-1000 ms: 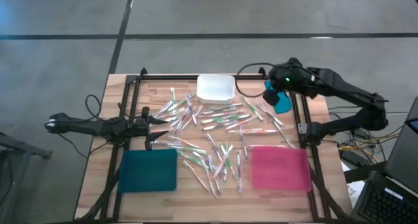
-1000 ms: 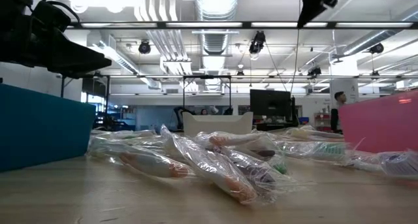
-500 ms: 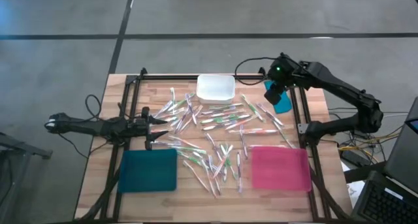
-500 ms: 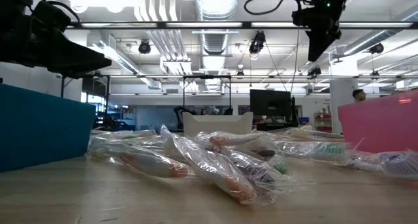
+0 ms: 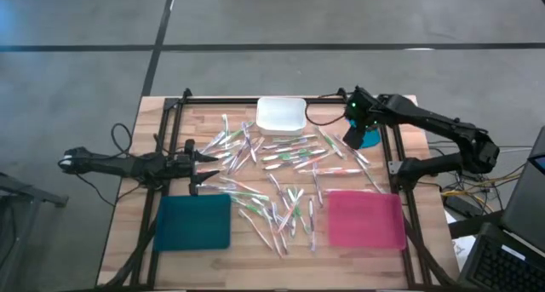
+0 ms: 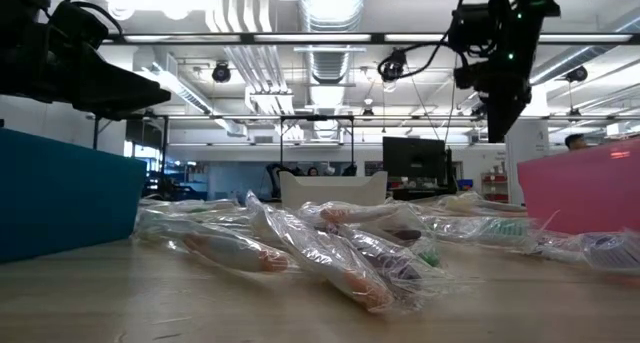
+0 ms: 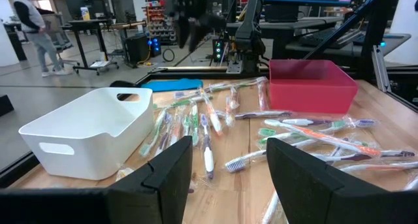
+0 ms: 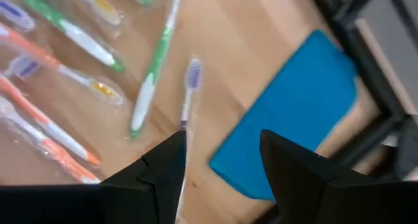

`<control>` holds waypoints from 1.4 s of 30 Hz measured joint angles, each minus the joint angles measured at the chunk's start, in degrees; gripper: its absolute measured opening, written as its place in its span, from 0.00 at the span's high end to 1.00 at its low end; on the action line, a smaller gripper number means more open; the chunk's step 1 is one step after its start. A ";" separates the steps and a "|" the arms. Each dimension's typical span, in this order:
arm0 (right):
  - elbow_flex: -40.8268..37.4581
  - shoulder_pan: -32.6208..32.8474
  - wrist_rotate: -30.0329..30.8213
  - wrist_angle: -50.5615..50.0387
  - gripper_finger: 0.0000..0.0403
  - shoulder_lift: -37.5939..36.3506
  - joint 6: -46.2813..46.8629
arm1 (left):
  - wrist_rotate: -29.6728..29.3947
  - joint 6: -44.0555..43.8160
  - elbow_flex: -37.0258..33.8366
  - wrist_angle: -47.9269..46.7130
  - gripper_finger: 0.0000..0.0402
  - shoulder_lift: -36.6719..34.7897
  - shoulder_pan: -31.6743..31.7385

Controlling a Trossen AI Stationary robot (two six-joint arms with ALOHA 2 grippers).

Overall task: Pick & Place Toothbrushes
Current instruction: Put the violet toothbrush into the white bin

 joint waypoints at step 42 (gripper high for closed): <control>-14.31 -0.11 -3.25 15.35 0.56 18.29 7.05 | 0.01 0.00 -0.01 -0.01 0.50 -0.01 0.00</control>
